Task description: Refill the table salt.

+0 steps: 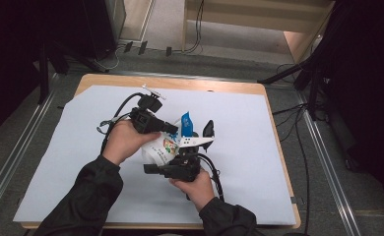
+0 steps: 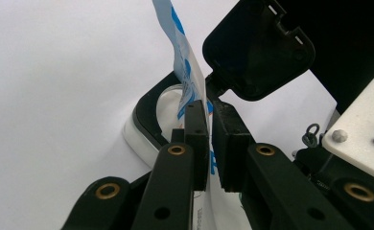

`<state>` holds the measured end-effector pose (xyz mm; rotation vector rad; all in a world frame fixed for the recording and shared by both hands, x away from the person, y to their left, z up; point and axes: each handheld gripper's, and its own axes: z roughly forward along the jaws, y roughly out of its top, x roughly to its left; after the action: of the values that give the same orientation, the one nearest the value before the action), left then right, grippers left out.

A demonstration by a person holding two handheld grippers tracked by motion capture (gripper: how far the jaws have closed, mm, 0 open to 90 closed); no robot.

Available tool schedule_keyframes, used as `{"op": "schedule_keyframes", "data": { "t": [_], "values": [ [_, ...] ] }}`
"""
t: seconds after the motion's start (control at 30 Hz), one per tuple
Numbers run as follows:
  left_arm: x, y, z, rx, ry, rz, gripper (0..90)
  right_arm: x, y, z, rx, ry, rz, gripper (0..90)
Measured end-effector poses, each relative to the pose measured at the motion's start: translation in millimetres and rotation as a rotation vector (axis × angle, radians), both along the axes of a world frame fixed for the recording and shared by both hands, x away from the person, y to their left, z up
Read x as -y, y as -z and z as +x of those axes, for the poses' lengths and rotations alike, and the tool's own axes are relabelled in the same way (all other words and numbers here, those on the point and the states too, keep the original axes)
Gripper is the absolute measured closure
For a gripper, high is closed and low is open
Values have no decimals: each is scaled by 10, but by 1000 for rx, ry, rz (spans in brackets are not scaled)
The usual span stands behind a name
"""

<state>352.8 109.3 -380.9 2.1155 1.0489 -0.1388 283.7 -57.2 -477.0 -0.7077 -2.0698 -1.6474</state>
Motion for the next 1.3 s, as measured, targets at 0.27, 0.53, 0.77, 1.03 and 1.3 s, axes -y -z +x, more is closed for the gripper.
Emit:
{"op": "schedule_keyframes", "data": {
  "t": [0.27,0.53,0.77,1.03,1.3],
  "values": [
    [25,-23,-27,34,-11,30,900,-29,-22,-31,35,11,-43,633],
    [14,-7,-15,28,-7,24,900,-40,-33,-58,33,44,-72,686],
    [5,-17,-13,24,-17,10,900,-53,-15,-47,3,45,-29,696],
    [5,-20,-7,-2,-9,-22,865,-33,7,-16,-31,11,37,700],
    [6,-15,-9,4,-22,-9,886,-38,6,-10,-34,7,32,699]
  ]
}}
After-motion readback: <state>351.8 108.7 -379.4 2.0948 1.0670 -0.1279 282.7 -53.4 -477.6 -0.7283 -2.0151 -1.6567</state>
